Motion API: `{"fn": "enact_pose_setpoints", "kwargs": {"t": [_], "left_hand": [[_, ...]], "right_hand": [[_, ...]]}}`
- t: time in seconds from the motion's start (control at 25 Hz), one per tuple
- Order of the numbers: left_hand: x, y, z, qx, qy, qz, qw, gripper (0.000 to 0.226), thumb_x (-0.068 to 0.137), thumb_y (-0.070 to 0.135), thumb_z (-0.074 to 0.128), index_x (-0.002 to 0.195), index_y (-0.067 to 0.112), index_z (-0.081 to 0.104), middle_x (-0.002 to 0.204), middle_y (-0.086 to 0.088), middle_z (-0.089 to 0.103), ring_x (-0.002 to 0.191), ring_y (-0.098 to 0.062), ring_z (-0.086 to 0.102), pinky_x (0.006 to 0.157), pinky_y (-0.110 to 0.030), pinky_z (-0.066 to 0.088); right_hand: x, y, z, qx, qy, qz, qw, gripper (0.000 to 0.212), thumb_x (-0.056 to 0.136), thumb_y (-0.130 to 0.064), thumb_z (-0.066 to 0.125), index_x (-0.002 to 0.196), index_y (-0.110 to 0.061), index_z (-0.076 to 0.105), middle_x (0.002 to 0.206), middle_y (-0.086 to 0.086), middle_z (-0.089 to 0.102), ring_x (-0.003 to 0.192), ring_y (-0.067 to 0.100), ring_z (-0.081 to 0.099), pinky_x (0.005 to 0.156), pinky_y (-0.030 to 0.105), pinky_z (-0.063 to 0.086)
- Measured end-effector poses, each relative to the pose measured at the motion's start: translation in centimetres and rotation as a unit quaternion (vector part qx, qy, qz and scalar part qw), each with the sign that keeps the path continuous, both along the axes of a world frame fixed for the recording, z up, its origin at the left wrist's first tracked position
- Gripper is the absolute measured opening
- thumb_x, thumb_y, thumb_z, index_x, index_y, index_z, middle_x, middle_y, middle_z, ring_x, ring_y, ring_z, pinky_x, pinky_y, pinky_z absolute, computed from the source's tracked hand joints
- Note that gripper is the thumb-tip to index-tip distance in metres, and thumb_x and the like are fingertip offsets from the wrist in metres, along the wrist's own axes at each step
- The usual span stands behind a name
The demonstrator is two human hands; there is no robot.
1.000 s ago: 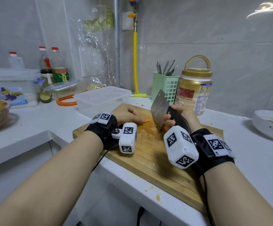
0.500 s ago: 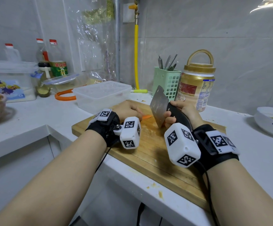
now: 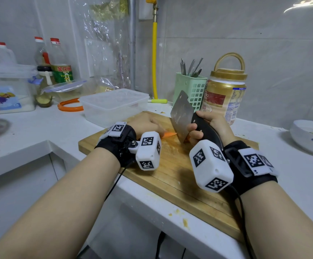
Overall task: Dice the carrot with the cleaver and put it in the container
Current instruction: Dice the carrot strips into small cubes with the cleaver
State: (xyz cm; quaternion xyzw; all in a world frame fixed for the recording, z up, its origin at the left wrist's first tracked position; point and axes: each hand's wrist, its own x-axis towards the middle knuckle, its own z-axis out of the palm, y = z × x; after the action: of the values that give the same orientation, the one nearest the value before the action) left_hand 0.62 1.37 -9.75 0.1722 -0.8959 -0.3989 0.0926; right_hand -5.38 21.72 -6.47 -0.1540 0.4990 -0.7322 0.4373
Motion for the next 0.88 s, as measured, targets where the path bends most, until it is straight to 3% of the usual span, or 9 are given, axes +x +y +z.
{"fn": "enact_pose_setpoints", "kwargs": {"t": [0.04, 0.12, 0.24, 0.32, 0.52, 0.88], "left_hand": [[0.1, 0.0, 0.0, 0.001, 0.005, -0.002, 1.000, 0.012, 0.071, 0.027, 0.077, 0.082, 0.020, 0.078, 0.086, 0.003, 0.074, 0.091, -0.014, 0.065, 0.092, -0.036, 0.051], [0.0, -0.3, -0.1, -0.007, 0.017, -0.009, 1.000, 0.010, 0.070, 0.028, 0.078, 0.079, 0.031, 0.077, 0.082, 0.013, 0.072, 0.090, -0.011, 0.066, 0.089, -0.033, 0.052], [0.2, 0.0, 0.1, 0.003, 0.017, -0.018, 1.000, 0.005, 0.079, 0.023, 0.077, 0.083, 0.024, 0.078, 0.077, 0.017, 0.072, 0.081, -0.003, 0.063, 0.079, -0.024, 0.047], [0.3, 0.2, 0.2, 0.004, 0.013, -0.031, 0.999, 0.008, 0.080, 0.023, 0.077, 0.087, 0.019, 0.078, 0.085, 0.013, 0.073, 0.083, 0.000, 0.062, 0.076, -0.019, 0.045], [0.4, 0.1, 0.2, 0.002, 0.020, -0.038, 0.999, 0.006, 0.078, 0.024, 0.080, 0.084, 0.025, 0.078, 0.097, 0.003, 0.075, 0.096, -0.010, 0.064, 0.088, -0.026, 0.047], [0.5, 0.0, 0.0, -0.024, 0.024, -0.044, 0.998, 0.008, 0.076, 0.029, 0.080, 0.075, 0.037, 0.077, 0.078, 0.018, 0.072, 0.086, -0.002, 0.063, 0.085, -0.024, 0.049]], "right_hand": [[0.0, -0.1, 0.0, 0.003, 0.002, 0.001, 1.000, 0.028, 0.099, -0.032, 0.037, 0.080, -0.012, 0.042, 0.050, 0.001, 0.043, 0.029, 0.012, 0.036, 0.034, 0.013, 0.029], [-0.1, -0.2, -0.1, 0.003, 0.008, 0.001, 1.000, 0.026, 0.099, -0.031, 0.038, 0.082, -0.012, 0.040, 0.054, 0.001, 0.042, 0.030, 0.012, 0.037, 0.036, 0.013, 0.028], [0.0, -0.2, -0.1, 0.011, 0.013, 0.008, 1.000, 0.026, 0.098, -0.031, 0.039, 0.081, -0.012, 0.040, 0.056, 0.002, 0.042, 0.031, 0.012, 0.037, 0.040, 0.013, 0.027], [0.1, -0.3, -0.1, 0.018, 0.015, 0.015, 1.000, 0.025, 0.098, -0.029, 0.038, 0.081, -0.011, 0.040, 0.055, 0.003, 0.042, 0.030, 0.012, 0.037, 0.040, 0.014, 0.027], [0.1, -0.4, 0.2, 0.025, 0.022, 0.013, 0.999, 0.018, 0.094, -0.021, 0.033, 0.081, -0.009, 0.037, 0.056, 0.006, 0.041, 0.030, 0.014, 0.036, 0.038, 0.013, 0.028], [0.0, -2.0, 0.0, 0.090, 0.088, 0.049, 0.991, 0.017, 0.098, -0.027, 0.041, 0.096, -0.011, 0.036, 0.055, 0.005, 0.045, 0.029, 0.015, 0.040, 0.034, 0.014, 0.034]]}}
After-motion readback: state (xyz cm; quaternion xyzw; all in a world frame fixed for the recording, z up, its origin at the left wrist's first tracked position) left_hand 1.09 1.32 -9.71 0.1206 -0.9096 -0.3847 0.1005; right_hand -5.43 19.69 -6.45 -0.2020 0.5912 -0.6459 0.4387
